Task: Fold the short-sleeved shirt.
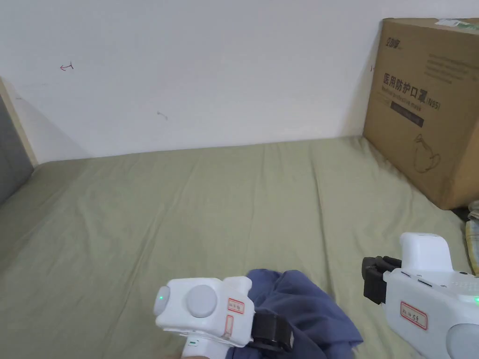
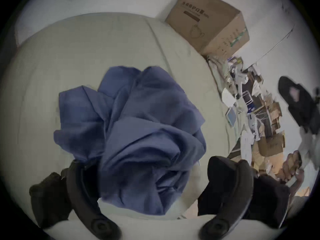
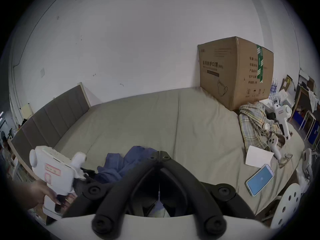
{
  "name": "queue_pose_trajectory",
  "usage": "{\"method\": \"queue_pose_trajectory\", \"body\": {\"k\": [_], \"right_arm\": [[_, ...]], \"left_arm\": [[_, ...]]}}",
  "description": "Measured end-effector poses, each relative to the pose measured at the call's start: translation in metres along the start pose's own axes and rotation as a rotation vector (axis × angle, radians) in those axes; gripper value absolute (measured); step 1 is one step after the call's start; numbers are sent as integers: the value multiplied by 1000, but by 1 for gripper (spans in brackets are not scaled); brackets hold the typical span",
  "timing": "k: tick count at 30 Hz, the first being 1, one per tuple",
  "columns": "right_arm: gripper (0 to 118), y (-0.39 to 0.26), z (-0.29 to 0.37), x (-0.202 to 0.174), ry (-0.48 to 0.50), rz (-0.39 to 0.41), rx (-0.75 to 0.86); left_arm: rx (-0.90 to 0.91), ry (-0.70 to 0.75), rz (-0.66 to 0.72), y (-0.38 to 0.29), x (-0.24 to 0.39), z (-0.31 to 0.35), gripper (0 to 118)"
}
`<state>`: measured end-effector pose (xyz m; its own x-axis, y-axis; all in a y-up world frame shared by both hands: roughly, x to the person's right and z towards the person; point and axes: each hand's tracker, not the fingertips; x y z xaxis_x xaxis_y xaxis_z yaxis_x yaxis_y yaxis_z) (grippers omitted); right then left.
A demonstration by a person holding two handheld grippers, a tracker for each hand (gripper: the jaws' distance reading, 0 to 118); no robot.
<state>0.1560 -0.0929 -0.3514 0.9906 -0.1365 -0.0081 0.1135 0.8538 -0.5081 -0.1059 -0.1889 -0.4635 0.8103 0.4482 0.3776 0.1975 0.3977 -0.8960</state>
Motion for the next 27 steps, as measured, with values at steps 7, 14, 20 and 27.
{"method": "queue_pose_trajectory", "body": {"k": [7, 14, 20, 27], "right_arm": [[0, 14, 10, 0, 10, -24, 54], [0, 15, 22, -8, 0, -5, 124], [0, 7, 15, -11, 8, -4, 105], [0, 5, -11, -3, 1, 25, 44]], "left_arm": [[673, 7, 8, -17, 12, 153, 110], [787, 411, 21, -69, 3, 199, 0], [717, 303, 71, -78, -14, 189, 0], [309, 320, 84, 27, -68, 104, 0]]}}
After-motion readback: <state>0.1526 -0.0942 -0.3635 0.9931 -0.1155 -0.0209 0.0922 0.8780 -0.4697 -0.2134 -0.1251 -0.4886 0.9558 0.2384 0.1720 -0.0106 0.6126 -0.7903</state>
